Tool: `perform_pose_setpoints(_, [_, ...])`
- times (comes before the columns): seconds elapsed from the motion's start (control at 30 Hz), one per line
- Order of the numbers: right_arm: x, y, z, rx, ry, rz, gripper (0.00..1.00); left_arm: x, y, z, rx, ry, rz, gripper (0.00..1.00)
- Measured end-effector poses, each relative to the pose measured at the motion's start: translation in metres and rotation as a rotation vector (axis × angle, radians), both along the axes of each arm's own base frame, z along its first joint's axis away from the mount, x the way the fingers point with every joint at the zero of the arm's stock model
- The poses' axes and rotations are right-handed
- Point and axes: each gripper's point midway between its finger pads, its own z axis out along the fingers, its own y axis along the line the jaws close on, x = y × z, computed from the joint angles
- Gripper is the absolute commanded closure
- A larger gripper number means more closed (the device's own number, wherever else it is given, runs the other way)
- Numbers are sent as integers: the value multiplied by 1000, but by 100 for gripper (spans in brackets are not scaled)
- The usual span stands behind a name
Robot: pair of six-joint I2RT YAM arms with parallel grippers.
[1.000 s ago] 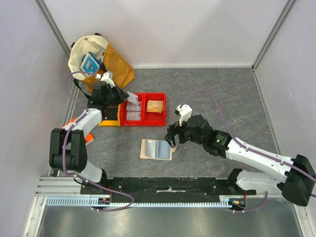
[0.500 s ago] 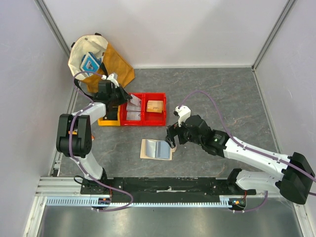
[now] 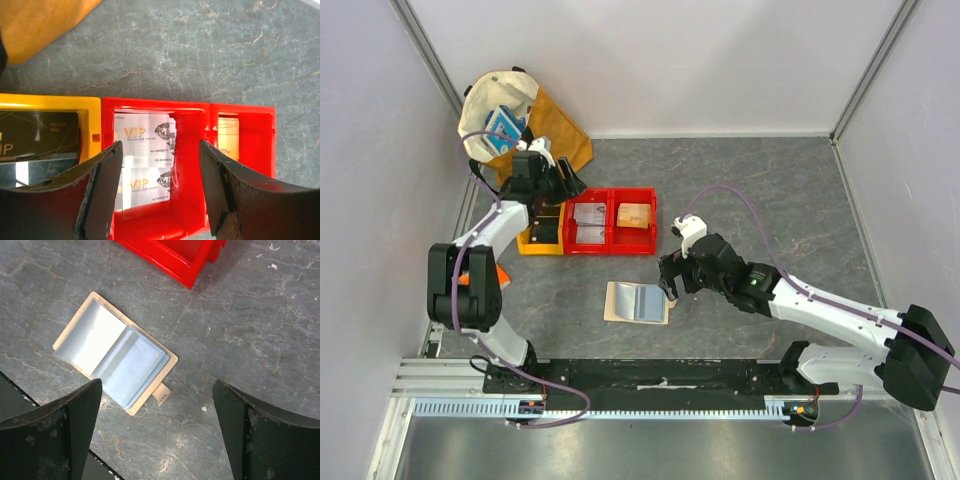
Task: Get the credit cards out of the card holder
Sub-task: Place the credit card in the storage box, then remove the credit card from the card holder.
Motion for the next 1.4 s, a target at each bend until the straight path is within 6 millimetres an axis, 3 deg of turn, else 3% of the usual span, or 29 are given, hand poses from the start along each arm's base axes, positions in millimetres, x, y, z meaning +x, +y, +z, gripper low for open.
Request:
perform_pose_setpoints(0.2, [1,0,-9,-36,46,-19,2,-23,-10,61,6,-79,-7,36])
perform_pose_setpoints(0.3, [3,8,-11,-36,74,-18,5,-53,-39,99,-25,-147,-62,38])
perform_pose_setpoints(0.37, [3,13,-14,-31,100,-20,7,-79,-62,110,-52,-170,-116,39])
perform_pose_setpoints(0.43, [3,17,-19,-28,129,-33,12,-113,-89,109,-83,-162,-192,40])
perform_pose_setpoints(0.53, [2,22,-32,-32,185,-52,21,-159,-120,87,-115,-95,-291,42])
perform_pose_setpoints(0.6, [0,25,-42,-37,225,-64,25,-189,-132,58,-130,-18,-335,45])
perform_pose_setpoints(0.7, [-4,27,-56,-43,279,-77,35,-225,-137,15,-141,104,-361,53])
perform_pose_setpoints(0.87, [-7,33,-69,-31,337,-101,46,-265,-133,-44,-158,268,-350,68])
perform_pose_setpoints(0.97, [-9,37,-78,-24,368,-109,50,-273,-134,-59,-172,312,-336,73])
perform_pose_setpoints(1.2, [-13,33,-113,-75,436,-148,59,-270,-144,-78,-223,362,-295,77])
perform_pose_setpoints(1.4, [-6,40,-116,-70,423,-144,67,-274,-139,-99,-230,426,-234,78])
